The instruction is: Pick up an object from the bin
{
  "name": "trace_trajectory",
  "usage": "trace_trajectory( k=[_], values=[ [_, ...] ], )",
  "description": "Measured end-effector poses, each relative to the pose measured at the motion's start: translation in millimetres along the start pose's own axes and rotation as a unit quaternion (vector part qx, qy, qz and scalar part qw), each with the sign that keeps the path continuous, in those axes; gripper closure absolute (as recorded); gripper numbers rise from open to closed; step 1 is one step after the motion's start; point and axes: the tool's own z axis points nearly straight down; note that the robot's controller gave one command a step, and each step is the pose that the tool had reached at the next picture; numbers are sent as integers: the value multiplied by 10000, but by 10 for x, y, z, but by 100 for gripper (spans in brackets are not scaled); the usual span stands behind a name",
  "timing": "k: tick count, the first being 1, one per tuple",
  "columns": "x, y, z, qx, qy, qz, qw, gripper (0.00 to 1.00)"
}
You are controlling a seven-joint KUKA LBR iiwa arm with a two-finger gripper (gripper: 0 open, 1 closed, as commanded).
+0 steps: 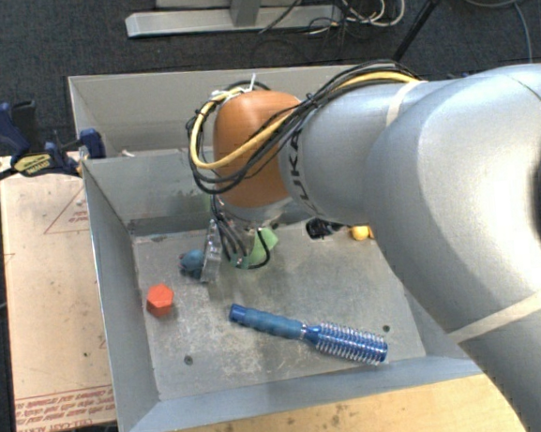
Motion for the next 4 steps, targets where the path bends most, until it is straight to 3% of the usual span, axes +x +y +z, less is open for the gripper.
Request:
trace_trajectory(
  k=[1,2,3,4],
  values=[
    [231,79,-568,-12,-17,-133,9999,100],
    [446,113,-760,2,-1,-1212,9926,100],
    [607,186,-914,0,2,-1282,9918,100],
    [599,178,-906,2,4,-1266,9920,0]
  ],
)
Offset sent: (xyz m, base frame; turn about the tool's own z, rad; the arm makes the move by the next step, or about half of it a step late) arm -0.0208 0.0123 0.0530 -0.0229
